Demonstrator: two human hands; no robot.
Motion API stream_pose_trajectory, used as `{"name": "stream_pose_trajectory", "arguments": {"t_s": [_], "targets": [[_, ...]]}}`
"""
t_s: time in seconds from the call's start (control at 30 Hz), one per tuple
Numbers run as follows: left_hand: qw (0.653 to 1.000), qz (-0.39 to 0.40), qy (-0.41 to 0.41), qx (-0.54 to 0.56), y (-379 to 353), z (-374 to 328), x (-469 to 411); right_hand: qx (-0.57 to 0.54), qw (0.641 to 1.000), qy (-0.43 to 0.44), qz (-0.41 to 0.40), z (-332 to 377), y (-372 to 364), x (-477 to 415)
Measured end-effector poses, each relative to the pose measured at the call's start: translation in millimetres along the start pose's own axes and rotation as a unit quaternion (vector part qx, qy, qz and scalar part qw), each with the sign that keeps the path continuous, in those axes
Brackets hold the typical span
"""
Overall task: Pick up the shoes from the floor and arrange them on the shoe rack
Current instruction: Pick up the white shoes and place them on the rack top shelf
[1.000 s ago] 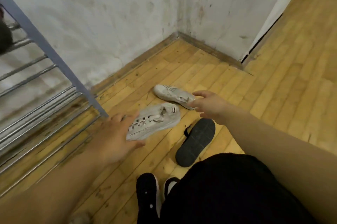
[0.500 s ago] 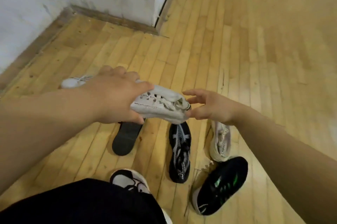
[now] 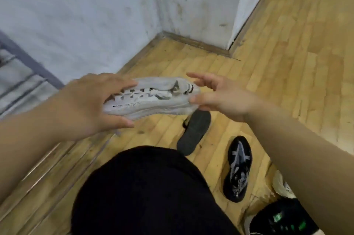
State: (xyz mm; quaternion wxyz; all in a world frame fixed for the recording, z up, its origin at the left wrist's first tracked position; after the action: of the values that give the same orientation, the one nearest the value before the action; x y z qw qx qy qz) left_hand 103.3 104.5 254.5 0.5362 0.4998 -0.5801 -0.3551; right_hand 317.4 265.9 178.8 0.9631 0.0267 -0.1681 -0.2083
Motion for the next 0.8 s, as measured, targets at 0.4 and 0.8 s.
{"name": "stream_pose_trajectory", "arguments": {"t_s": [0.4,0.8], "targets": [[0.799,-0.283,0.441,0.293,-104.4,68.4,559.1,0.513,0.688,0.294,0.422,208.9,-527.9,10.6],[0.559,-0.305,0.638,0.434,-343.6,-55.5,762.2,0.59,0.41,0.357,0.597,52.9,-818.4,164.3]]}}
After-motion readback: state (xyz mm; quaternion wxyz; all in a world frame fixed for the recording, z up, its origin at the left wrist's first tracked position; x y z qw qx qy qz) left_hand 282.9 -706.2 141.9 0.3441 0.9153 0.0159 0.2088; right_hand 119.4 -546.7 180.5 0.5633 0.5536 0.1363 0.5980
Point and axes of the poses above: each hand's wrist, its own x-axis away from the middle knuckle, its own y-axis out of the back of the hand, z = x × y, the point moved 7 cm from there along -x, towards the middle knuckle, and after that the axes turned 9 degrees about z, right-handed, at the moved point
